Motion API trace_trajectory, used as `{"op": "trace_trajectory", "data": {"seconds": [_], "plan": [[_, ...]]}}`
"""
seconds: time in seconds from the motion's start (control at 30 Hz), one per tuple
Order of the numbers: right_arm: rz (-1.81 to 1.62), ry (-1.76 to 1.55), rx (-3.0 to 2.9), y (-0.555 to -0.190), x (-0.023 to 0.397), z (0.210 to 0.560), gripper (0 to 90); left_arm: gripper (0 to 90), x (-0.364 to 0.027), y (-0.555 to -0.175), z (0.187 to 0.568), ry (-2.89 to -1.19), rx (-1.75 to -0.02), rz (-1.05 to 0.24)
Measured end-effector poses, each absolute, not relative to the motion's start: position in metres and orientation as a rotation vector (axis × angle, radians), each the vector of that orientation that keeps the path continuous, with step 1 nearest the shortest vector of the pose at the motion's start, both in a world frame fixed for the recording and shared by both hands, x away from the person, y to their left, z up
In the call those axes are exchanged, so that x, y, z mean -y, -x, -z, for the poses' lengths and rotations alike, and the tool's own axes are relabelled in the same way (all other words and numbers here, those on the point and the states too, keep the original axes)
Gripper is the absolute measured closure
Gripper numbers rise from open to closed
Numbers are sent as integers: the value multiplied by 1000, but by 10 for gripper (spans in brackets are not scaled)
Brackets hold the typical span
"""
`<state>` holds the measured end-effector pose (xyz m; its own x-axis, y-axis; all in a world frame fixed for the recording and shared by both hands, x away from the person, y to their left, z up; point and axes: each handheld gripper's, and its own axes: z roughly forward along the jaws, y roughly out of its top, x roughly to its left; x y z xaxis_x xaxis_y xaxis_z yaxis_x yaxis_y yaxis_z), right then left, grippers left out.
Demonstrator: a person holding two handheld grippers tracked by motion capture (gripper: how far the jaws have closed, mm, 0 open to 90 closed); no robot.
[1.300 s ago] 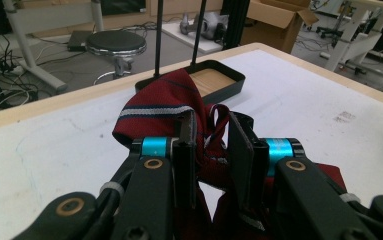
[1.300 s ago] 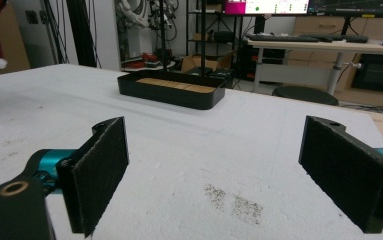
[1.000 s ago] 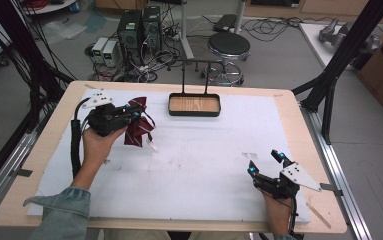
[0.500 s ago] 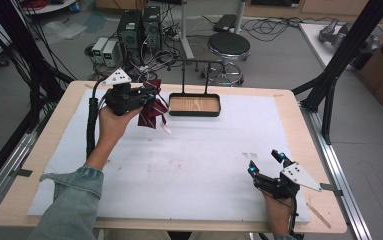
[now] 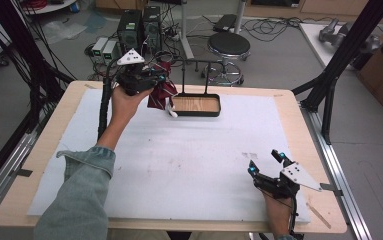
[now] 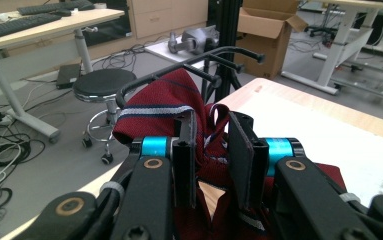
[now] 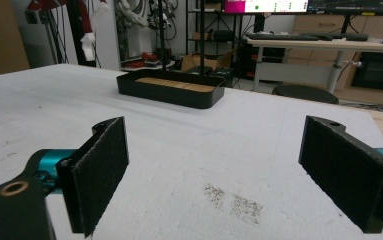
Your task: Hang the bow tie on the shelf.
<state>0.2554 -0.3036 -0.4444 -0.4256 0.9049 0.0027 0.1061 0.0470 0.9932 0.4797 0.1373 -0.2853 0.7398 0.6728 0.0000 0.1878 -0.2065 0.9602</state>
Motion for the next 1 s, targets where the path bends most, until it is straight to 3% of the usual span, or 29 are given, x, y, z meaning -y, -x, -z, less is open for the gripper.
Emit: {"op": "trace_trajectory", "data": {"seconds": [1.0], "plan": [[-1462, -1023, -1649, -257, 303, 445, 115, 733, -122, -538, 284, -1835, -778, -616]]}}
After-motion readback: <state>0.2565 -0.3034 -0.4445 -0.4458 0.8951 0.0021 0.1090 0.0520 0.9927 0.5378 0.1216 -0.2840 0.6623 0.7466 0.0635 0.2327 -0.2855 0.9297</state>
